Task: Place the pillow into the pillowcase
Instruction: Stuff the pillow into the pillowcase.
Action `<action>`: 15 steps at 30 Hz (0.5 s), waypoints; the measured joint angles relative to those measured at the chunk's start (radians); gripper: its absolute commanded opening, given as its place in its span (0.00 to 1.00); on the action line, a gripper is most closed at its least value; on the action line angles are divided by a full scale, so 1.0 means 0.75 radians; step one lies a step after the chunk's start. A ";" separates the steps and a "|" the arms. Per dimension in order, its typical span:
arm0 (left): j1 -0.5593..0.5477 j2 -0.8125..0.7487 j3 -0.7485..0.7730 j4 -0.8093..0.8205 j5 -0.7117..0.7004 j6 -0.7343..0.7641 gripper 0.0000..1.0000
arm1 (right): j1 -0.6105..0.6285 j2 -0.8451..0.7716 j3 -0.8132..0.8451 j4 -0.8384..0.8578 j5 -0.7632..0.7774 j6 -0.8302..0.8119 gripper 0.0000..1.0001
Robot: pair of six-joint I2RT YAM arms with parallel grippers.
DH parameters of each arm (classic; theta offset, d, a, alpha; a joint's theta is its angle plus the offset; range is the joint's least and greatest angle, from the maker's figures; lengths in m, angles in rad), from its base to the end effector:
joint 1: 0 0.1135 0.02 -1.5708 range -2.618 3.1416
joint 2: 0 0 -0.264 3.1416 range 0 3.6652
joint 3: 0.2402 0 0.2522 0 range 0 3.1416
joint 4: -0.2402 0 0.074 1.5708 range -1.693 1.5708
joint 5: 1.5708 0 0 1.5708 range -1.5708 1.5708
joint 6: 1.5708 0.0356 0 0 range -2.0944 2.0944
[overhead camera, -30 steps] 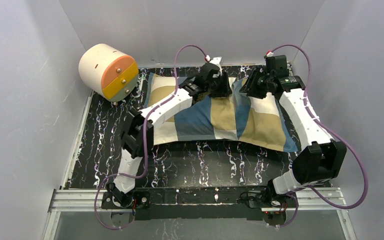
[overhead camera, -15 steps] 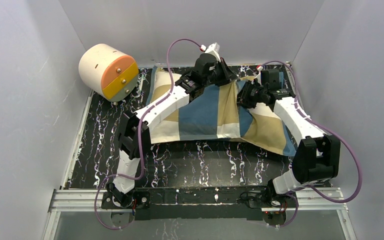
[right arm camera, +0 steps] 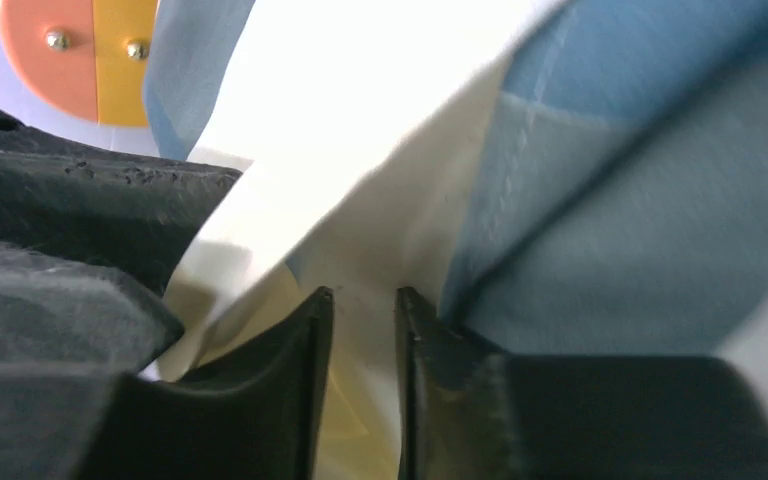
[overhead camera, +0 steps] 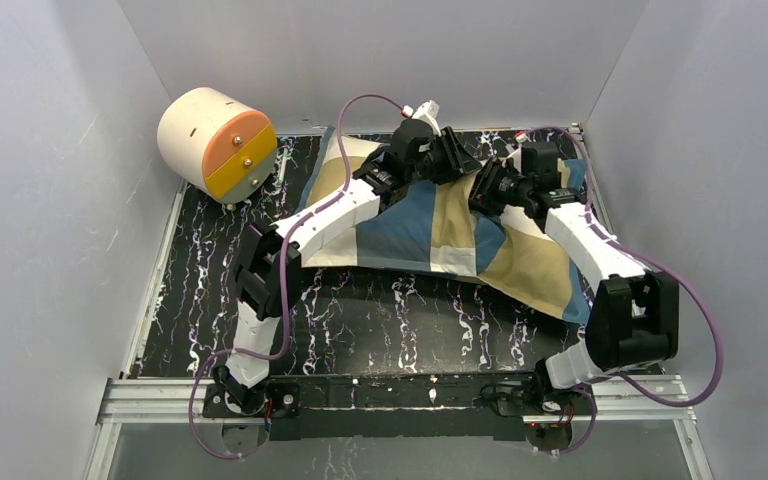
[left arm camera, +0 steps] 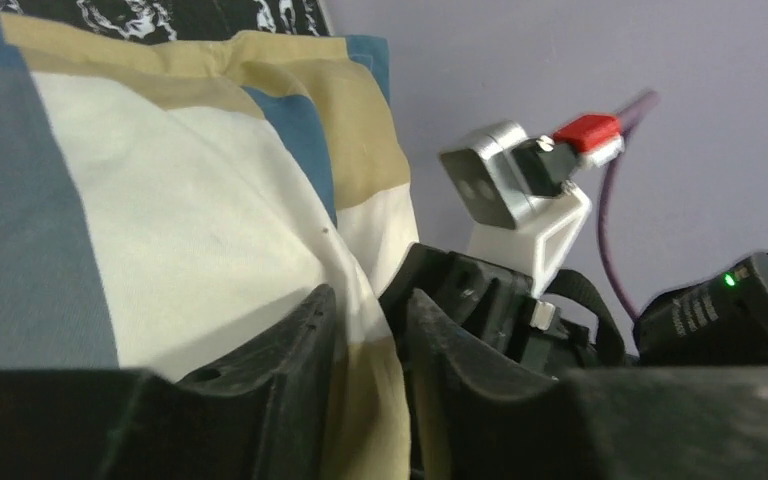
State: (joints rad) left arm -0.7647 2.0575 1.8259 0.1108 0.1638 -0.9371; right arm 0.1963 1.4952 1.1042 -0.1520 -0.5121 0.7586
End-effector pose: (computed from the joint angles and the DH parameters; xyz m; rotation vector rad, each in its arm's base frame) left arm 0.3597 -0.3531 0.3359 -0.0259 1.9011 -1.3658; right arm 0.3294 0.0833 0.2846 0.2999 2.2170 1.0887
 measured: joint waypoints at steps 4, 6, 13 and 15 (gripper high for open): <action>0.004 -0.003 0.114 -0.229 -0.007 0.151 0.53 | -0.038 -0.095 0.035 -0.197 0.122 -0.022 0.49; 0.005 -0.027 0.142 -0.341 -0.020 0.237 0.54 | -0.071 -0.184 0.035 -0.310 0.188 -0.040 0.49; 0.058 -0.281 0.008 -0.642 -0.066 0.451 0.56 | -0.110 -0.432 0.047 -0.486 0.207 -0.138 0.49; 0.105 -0.379 -0.075 -0.689 -0.076 0.487 0.56 | -0.109 -0.442 0.060 -0.495 0.139 -0.163 0.51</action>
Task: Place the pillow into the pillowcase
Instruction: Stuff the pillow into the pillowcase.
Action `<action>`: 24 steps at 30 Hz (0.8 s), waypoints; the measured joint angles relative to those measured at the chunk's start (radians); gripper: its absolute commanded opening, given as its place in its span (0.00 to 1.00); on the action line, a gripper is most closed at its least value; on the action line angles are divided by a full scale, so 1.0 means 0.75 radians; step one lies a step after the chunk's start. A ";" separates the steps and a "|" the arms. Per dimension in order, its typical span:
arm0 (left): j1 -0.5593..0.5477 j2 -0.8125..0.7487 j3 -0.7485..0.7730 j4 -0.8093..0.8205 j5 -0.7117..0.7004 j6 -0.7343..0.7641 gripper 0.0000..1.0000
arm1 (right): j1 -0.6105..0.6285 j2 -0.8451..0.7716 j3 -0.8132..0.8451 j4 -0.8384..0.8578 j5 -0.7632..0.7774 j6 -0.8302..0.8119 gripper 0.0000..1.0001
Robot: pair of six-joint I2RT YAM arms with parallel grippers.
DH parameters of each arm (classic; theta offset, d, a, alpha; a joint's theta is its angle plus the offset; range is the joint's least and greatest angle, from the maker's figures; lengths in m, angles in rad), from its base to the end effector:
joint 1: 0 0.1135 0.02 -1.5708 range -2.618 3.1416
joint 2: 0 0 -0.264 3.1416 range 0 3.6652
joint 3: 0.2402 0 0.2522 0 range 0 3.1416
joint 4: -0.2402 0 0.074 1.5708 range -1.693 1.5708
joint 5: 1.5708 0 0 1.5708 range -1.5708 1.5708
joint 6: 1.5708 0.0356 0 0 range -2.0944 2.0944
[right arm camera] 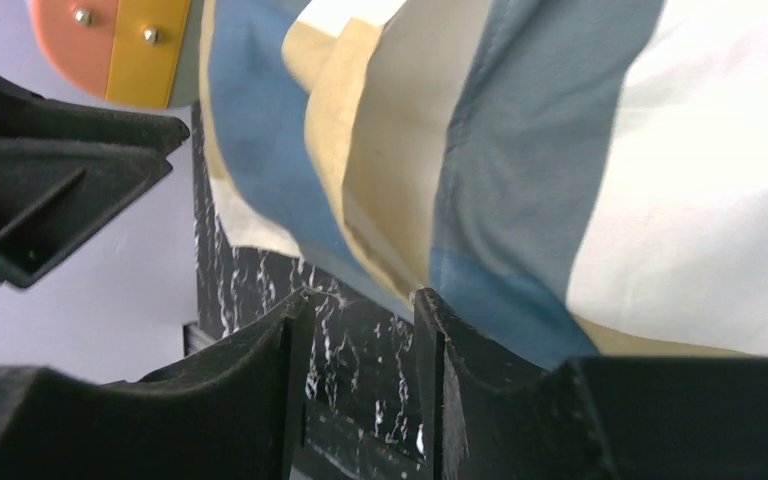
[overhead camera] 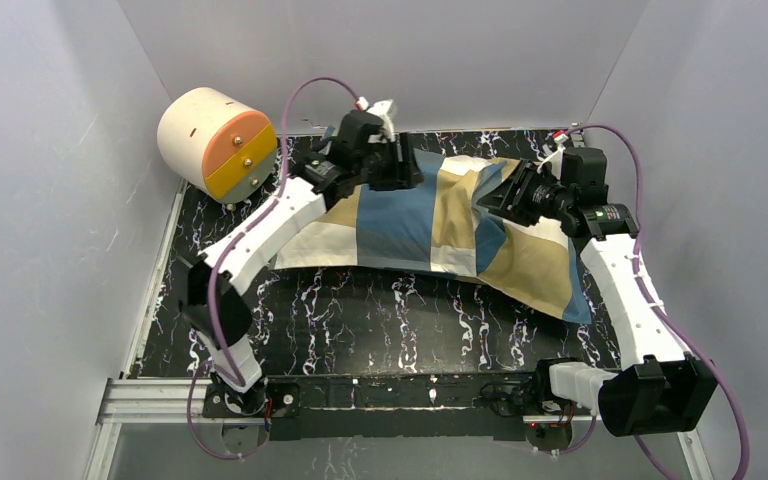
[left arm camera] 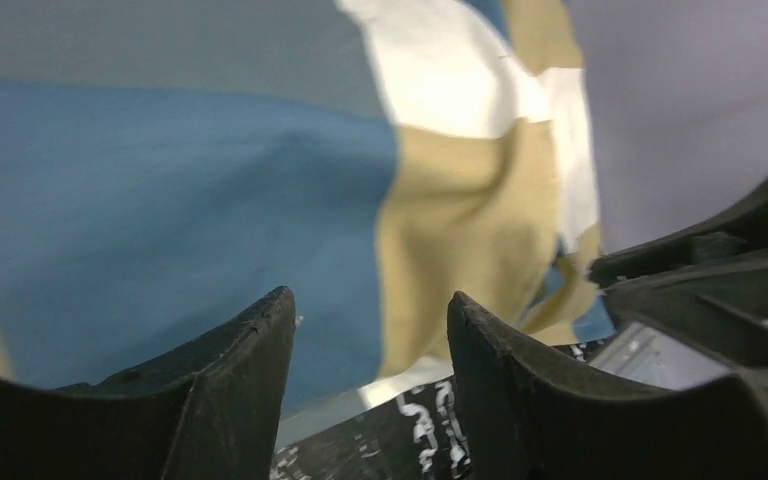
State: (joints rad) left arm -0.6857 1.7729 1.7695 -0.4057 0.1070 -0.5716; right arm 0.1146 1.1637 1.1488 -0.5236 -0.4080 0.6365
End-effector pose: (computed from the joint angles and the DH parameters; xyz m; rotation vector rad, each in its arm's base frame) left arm 0.3215 -0.2680 0.3878 0.1930 2.0878 -0.8996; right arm 0.2496 0.0429 0.3576 0.3137 2.1620 0.8692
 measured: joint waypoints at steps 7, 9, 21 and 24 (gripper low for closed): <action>0.106 -0.272 -0.332 -0.094 -0.062 0.101 0.56 | 0.008 0.011 -0.023 0.033 -0.154 -0.021 0.55; 0.106 -0.343 -0.460 -0.112 -0.071 0.110 0.56 | 0.010 0.030 -0.046 0.065 -0.186 -0.020 0.54; 0.192 -0.566 -0.959 -0.149 -0.083 0.080 0.55 | 0.043 0.065 -0.193 0.145 -0.272 -0.010 0.50; 0.217 -0.576 -1.008 -0.120 -0.081 0.066 0.54 | 0.048 0.065 -0.214 0.175 -0.268 -0.016 0.21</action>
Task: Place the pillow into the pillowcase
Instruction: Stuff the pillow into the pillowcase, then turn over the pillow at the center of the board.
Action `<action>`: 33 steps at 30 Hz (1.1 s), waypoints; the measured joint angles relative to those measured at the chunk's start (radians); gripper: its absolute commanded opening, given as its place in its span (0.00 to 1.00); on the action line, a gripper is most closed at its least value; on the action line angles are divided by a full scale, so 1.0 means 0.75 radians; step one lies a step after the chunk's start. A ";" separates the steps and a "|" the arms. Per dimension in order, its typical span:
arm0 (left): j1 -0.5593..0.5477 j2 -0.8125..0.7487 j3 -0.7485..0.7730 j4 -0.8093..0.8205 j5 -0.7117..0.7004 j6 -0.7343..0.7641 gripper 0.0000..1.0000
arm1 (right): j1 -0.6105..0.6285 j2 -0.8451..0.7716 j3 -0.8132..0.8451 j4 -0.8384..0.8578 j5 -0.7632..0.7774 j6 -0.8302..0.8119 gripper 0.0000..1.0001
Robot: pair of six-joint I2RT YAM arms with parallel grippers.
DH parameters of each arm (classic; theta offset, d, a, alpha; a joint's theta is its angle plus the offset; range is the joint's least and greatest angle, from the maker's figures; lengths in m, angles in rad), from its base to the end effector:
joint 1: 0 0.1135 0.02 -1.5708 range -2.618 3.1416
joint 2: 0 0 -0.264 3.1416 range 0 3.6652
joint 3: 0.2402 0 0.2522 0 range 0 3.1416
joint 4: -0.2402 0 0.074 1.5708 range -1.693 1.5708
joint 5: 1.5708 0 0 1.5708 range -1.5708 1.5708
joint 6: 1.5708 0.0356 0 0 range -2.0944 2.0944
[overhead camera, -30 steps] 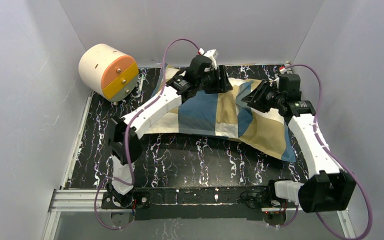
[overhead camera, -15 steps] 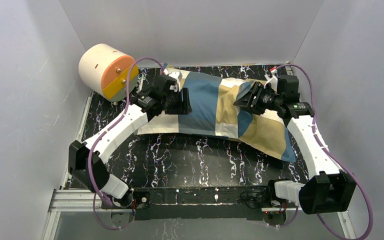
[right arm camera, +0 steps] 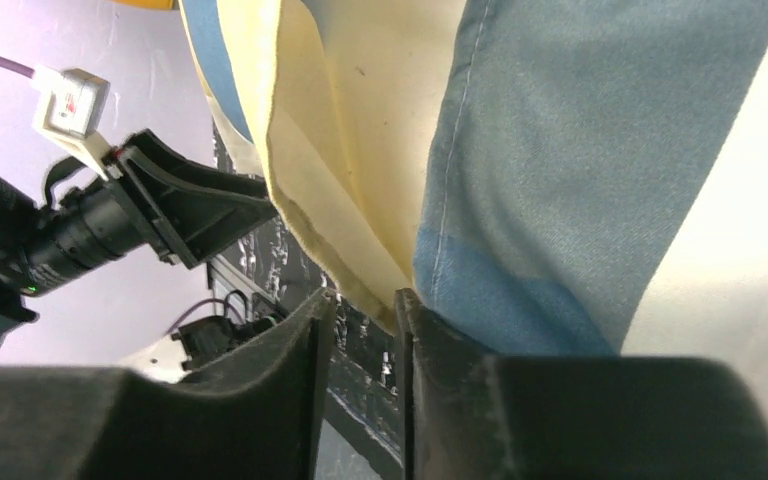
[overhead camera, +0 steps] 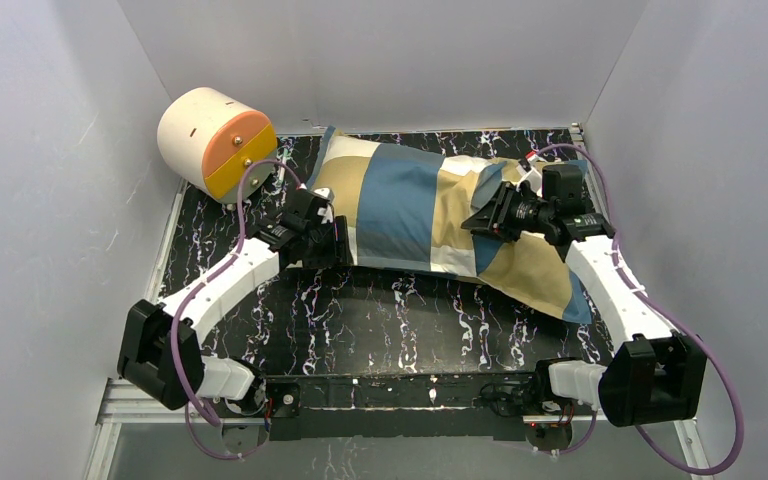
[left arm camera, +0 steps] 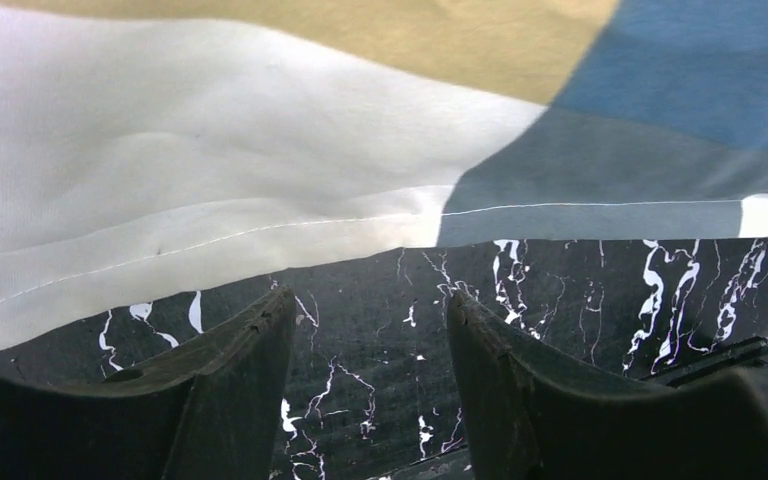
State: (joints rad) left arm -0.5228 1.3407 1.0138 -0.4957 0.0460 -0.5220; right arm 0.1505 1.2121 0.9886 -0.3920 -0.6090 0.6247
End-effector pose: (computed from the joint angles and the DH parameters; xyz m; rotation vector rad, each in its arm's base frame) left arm 0.2466 -0.1440 0.2684 0.0232 2.4629 -0.5316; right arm 0.2577 0.0597 0.3053 0.1722 2.2659 1.0914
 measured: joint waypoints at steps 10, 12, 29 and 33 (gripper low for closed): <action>0.305 -0.001 -0.259 0.091 0.083 -0.052 0.51 | 0.004 -0.262 -0.198 -0.066 0.125 0.023 0.01; 0.379 -0.001 -0.322 0.098 0.108 -0.072 0.52 | 0.004 -0.438 -0.399 -0.026 0.152 0.077 0.01; 0.685 -0.136 -0.362 0.240 0.307 -0.228 0.78 | 0.004 -0.571 -0.301 -0.362 0.537 0.207 0.70; 0.727 -0.140 -0.374 0.331 0.343 -0.291 0.79 | 0.004 -0.675 -0.315 -0.542 0.721 0.343 0.65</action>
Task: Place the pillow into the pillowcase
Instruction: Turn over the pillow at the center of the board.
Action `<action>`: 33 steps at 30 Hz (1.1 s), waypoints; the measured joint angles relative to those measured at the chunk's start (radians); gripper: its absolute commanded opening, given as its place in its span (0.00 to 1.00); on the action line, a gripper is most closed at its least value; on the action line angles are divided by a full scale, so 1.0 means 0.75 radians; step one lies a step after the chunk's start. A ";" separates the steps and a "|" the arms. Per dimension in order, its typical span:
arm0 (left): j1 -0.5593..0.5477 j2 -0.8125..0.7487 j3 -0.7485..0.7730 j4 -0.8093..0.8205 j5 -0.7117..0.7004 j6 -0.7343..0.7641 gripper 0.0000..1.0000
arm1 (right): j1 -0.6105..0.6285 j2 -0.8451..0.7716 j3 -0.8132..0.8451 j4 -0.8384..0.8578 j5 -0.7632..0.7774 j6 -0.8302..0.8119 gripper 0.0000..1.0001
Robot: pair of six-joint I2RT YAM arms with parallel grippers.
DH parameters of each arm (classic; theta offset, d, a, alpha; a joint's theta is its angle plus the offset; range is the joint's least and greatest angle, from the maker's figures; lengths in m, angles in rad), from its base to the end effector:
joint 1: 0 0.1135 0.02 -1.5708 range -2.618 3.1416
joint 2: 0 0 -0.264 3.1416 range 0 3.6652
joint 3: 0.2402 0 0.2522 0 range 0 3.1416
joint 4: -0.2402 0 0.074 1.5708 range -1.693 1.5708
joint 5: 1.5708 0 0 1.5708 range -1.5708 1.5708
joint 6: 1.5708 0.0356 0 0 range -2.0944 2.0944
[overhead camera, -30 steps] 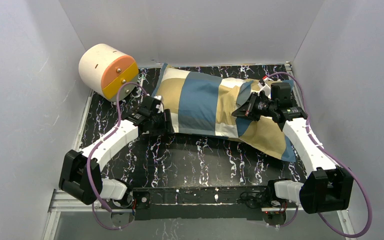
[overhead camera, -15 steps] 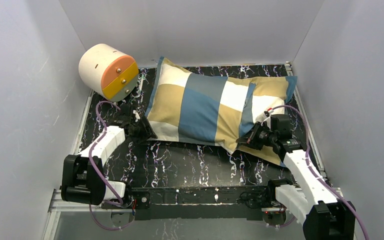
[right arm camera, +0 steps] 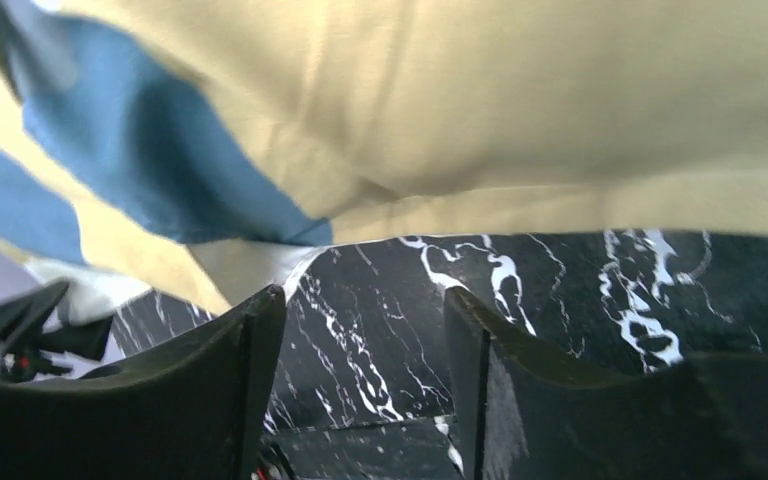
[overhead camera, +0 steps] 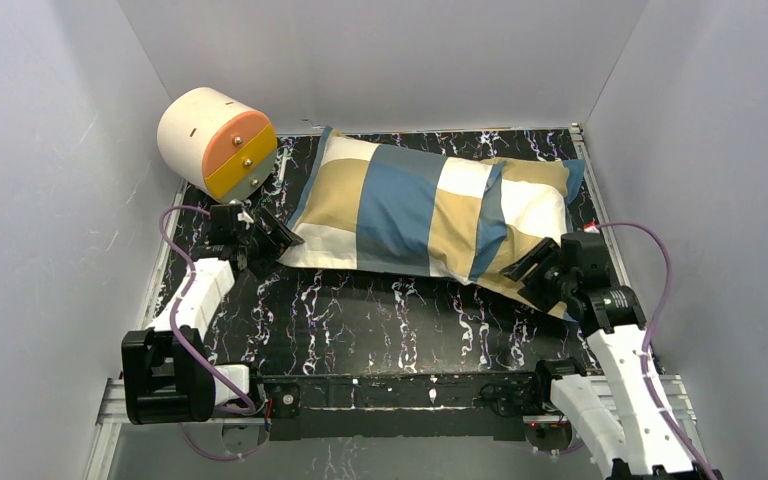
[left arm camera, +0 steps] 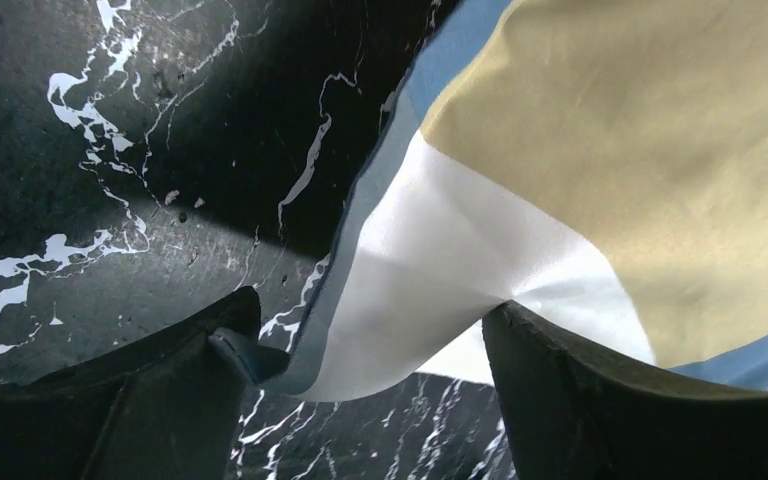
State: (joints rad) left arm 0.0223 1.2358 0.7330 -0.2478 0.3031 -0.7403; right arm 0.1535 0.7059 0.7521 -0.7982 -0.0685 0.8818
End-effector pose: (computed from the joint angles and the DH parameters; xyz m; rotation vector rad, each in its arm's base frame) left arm 0.2559 -0.0049 0.2237 -0.7397 2.2701 -0.7045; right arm 0.1390 0.0240 0.2812 0.8207 2.2532 0.5862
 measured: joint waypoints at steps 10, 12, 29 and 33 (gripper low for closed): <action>0.110 -0.047 -0.210 0.318 0.054 -0.329 0.80 | 0.000 -0.224 -0.104 -0.166 0.397 0.430 0.75; 0.123 -0.030 -0.249 0.397 0.068 -0.391 0.80 | 0.000 -0.234 -0.153 -0.154 0.431 0.486 0.78; 0.126 0.182 -0.350 0.929 0.099 -0.652 0.47 | 0.000 -0.417 -0.450 0.105 0.623 0.698 0.72; 0.126 0.182 -0.347 0.961 0.094 -0.657 0.49 | 0.000 -0.458 -0.505 0.117 0.621 0.769 0.74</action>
State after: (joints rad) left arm 0.1165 1.3724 0.4725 0.4728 0.3733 -1.2331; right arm 0.1535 0.3622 0.3737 -0.7105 0.3969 1.4582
